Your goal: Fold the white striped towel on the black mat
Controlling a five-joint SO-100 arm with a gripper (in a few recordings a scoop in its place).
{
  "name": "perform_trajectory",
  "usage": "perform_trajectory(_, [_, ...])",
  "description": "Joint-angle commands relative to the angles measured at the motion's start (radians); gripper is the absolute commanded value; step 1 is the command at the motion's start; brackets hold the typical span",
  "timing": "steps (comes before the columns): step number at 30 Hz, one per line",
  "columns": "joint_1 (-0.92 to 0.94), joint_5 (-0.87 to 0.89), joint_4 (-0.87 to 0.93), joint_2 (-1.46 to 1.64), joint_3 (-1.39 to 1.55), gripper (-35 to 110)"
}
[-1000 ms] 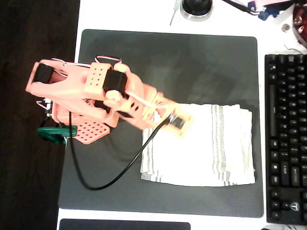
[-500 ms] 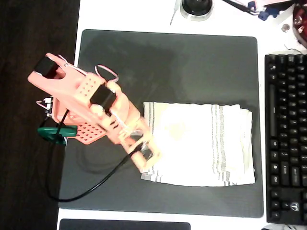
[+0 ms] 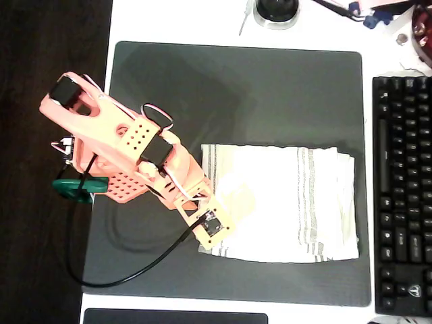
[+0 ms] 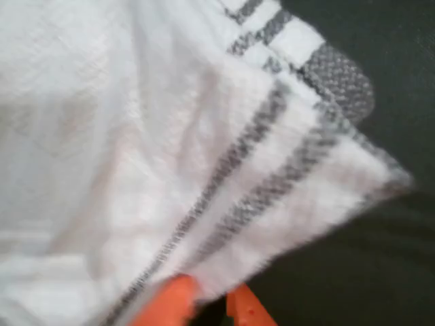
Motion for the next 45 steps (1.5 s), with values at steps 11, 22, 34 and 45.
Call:
perform_trajectory(11, [-0.006,0.003,0.39,0.089,-0.284,0])
perform_trajectory(22, [-0.086,-0.009,0.445,0.106,-0.382,11])
perform_trajectory(34, [-0.362,-0.35,0.4,0.383,-0.118,0])
perform_trajectory(45, [-0.48,-0.459,0.351,0.598,0.112,0])
